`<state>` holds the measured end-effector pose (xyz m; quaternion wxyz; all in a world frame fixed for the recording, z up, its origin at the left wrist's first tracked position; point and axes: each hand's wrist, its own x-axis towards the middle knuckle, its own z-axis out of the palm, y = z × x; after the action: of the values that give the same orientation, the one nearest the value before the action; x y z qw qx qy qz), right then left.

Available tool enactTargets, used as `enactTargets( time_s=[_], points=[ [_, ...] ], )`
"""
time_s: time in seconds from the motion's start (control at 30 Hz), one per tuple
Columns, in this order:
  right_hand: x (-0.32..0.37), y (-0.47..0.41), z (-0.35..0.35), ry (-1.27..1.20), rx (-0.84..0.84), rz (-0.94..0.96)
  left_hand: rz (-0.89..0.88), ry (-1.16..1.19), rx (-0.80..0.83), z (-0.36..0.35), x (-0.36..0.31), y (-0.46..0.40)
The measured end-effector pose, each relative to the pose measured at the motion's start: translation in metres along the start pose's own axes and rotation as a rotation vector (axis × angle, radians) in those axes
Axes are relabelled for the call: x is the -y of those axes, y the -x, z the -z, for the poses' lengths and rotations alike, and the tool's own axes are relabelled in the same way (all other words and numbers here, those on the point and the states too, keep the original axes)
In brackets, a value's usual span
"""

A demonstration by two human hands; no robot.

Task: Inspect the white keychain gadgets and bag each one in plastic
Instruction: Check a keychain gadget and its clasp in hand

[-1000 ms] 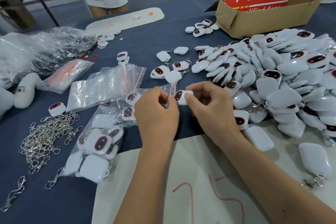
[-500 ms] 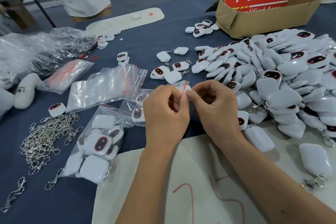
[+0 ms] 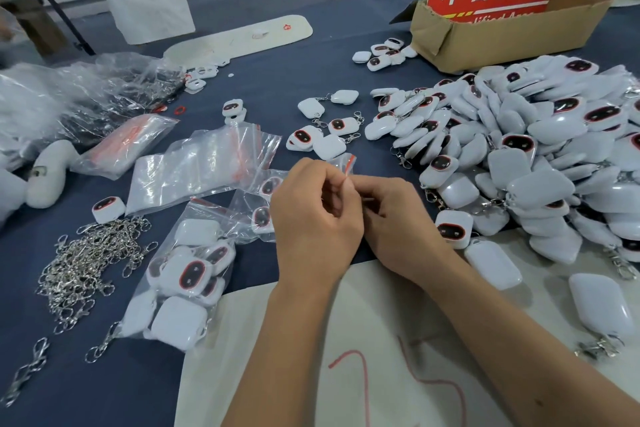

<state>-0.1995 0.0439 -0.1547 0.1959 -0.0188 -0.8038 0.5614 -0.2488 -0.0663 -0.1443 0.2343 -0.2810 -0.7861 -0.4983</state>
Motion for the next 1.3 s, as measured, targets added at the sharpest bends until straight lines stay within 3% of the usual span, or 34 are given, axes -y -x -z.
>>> enactTargets(
  time_s=[0.13, 0.27, 0.43, 0.53, 0.63, 0.77, 0.93, 1.0, 1.1, 1.2, 1.3],
  points=[
    [0.005, 0.002, 0.002, 0.044, 0.151, 0.012, -0.047, 0.029, -0.094, 0.003, 0.002, 0.0],
    [0.005, 0.001, -0.001, 0.212, 0.146, 0.107, -0.114, 0.05, -0.153, 0.001, 0.0, 0.002],
    [0.006, 0.005, -0.002, 0.333, -0.227, 0.257, 0.002, 0.063, -0.127, -0.004, 0.003, 0.001],
    [0.006, 0.006, 0.001, 0.559, -0.452, 0.122, 0.098, 0.073, -0.003, -0.009, 0.006, 0.001],
    [0.007, 0.009, 0.006, 0.774, -0.539, -0.051, 0.067, -0.018, 0.213, -0.016, 0.005, 0.004],
    [0.003, 0.011, 0.006, 0.721, -0.465, -0.225, 0.043, -0.16, 0.359, -0.02, 0.009, 0.007],
    [0.014, 0.009, -0.007, 0.223, -0.262, -0.057, 0.088, -0.356, 0.468, -0.017, 0.005, 0.001],
    [0.018, 0.009, -0.007, 0.163, -0.272, -0.025, 0.149, -0.342, 0.449, -0.014, 0.006, -0.001],
    [0.01, 0.011, -0.001, 0.497, -0.333, -0.008, 0.211, -0.326, 0.375, -0.008, 0.016, -0.002],
    [0.002, 0.011, 0.001, 0.937, -0.197, -0.098, 0.25, -0.374, 0.331, -0.003, 0.024, -0.006],
    [0.001, 0.009, -0.001, 1.011, -0.082, -0.182, 0.295, -0.308, 0.286, -0.002, 0.023, -0.007]
  ],
)
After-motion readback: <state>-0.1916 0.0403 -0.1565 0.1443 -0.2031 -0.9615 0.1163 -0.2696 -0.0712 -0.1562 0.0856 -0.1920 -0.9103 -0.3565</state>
